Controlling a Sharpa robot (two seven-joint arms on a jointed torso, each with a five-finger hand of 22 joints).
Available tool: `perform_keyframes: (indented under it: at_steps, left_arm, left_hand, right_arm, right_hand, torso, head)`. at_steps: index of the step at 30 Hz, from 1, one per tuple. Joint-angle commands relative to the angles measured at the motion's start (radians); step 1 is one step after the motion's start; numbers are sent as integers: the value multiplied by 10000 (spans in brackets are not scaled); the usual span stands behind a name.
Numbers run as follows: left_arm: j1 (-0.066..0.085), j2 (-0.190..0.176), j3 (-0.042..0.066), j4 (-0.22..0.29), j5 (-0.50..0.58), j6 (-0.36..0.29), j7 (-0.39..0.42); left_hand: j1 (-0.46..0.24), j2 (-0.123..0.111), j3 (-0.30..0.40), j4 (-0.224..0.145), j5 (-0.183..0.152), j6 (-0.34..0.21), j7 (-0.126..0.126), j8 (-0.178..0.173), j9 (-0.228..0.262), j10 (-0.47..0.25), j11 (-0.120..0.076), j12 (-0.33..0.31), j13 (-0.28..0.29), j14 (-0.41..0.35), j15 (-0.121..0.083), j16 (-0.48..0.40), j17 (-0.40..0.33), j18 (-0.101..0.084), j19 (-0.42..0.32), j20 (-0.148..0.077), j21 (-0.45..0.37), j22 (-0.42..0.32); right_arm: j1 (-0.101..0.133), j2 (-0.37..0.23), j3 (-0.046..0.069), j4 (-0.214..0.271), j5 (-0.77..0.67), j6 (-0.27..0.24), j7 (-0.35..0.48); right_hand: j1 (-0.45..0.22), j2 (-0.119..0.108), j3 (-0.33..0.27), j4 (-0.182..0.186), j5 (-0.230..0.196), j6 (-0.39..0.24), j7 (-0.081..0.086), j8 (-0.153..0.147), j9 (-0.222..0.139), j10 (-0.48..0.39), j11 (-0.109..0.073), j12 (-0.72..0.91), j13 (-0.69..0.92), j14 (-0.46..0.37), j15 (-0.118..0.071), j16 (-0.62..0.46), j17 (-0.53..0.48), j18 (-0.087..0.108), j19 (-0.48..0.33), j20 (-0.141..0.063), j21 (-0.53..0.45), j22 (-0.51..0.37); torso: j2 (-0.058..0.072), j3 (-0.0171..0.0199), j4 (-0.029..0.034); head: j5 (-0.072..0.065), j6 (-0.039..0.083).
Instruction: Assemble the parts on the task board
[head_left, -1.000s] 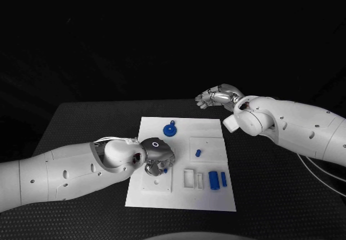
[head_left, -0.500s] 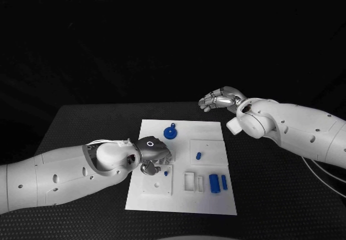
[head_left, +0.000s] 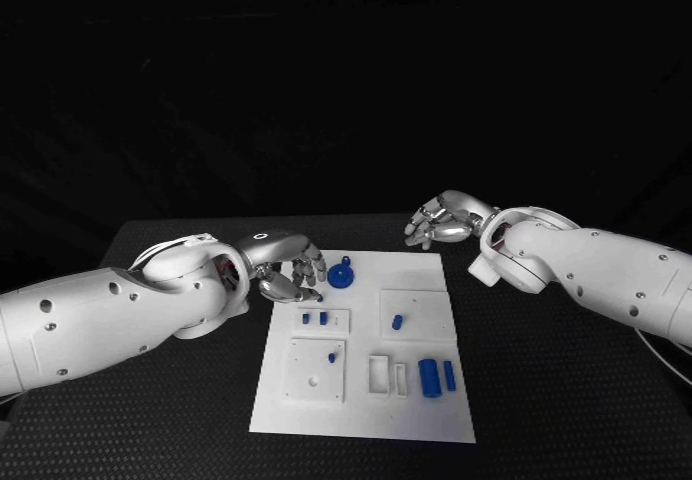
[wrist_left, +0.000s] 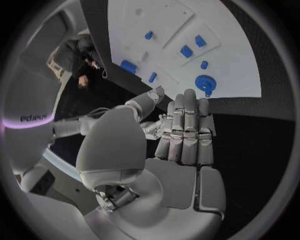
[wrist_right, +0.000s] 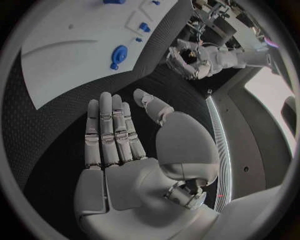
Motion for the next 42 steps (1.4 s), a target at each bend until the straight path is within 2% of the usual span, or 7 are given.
perform_keyframes:
  at_steps: [1, 8, 14, 17, 23, 27, 42]
  left_arm:
    - [65, -66, 3, -402, 6666, -326, 804]
    - [81, -123, 0, -1315, 10610, -310, 2078]
    - [80, -96, -3, -1631, 10937, 447, 2490]
    - [79, -62, -4, -1640, 10942, 468, 2510]
    - [77, 33, -8, -1761, 10942, 394, 2474]
    - [77, 95, -8, -1959, 10944, 456, 2454]
    - [74, 265, -10, -2369, 11424, 602, 2401]
  left_hand:
    - [-29, 74, 15, 89, 37, 6, 138, -18, 7, -115, 14, -16, -11, -106, 11, -83, 13, -133, 5, -13, 77, 247]
    - [-16, 217, -110, 191, 35, -194, 230, -72, 3, -801, 235, -56, -128, -1026, 376, -597, -116, -45, -281, 299, -186, 147]
    - [-546, 505, -1057, 39, 42, -453, 3, -117, 16, -1332, 38, -47, -161, -1795, 733, -1157, -351, 535, 153, 664, -367, -18]
    - [-674, 595, -1318, -53, 52, -546, 4, -135, 11, -1481, 38, -11, -150, -1707, 729, -1231, -396, 816, 635, 696, -429, -208]
    - [-696, 672, -1450, -135, 51, -542, 78, -117, 12, -1447, 98, 26, -126, -1535, 716, -1215, -393, 879, 846, 697, -466, -258]
    - [-715, 730, -1552, -153, 52, -462, 296, -70, 19, -1227, 253, 129, -73, -1288, 677, -1108, -332, 932, 1026, 661, -351, -102]
    - [-744, 772, -1607, -145, 54, -505, 328, -89, 3, -1176, 344, 131, -71, -1252, 654, -1073, -296, 939, 1047, 640, -300, 38]
  right_arm:
    - [-11, -120, -116, 222, -2915, 622, -52]
    - [-100, -521, -357, 1091, -4635, 281, -290]
    - [-160, -605, -699, 1702, -5723, 95, -613]
    - [-211, -614, -846, 1930, -6019, -29, -726]
    - [-272, -622, -1104, 2262, -6420, 0, -865]
    - [-361, -576, -1153, 2347, -6876, -62, -962]
    - [-613, -295, -1270, 2309, -7219, -9, -977]
  right_hand:
    - [74, 6, 0, 7, -45, -50, 23, -46, -20, 47, 49, -82, 11, 206, -66, 32, 115, 55, 199, -67, 87, -15]
    - [142, -175, -125, 9, -16, -120, 9, -65, -26, 1, 86, -295, 24, 883, -344, 192, 546, 55, 873, -332, 417, 16]
    - [-48, -546, -255, 65, -344, -360, -96, -163, -67, -603, 268, -746, -144, 1270, -279, 251, 881, 55, 1267, -489, 632, 31]
    - [-171, -698, -349, 88, -383, -427, -96, -183, -73, -679, 287, -811, -175, 1362, -266, 262, 970, 55, 1360, -529, 693, 42]
    - [-326, -909, -482, 114, -419, -531, -28, -210, -80, -724, 296, -865, -204, 1435, -267, 247, 1087, 55, 1440, -581, 751, 48]
    - [-371, -968, -532, 121, -445, -540, 7, -198, -72, -693, 283, -862, -205, 1462, -281, 234, 1147, 55, 1465, -599, 772, 49]
    - [-137, -862, -414, 101, -697, -369, 2, -49, -4, -450, 195, -780, -172, 1625, -368, 167, 1429, 55, 1598, -678, 892, 62]
  torso:
    - [-7, -4, -23]
    - [8, -8, 20]
    - [-6, -11, -11]
    - [0, -21, -3]
    - [5, -20, 1]
    - [25, -21, -1]
    - [29, -19, 16]
  head:
    - [-17, 63]
    - [-218, 194]
    - [-221, 206]
    - [-233, 206]
    - [-223, 192]
    - [-259, 198]
    - [-189, 30]
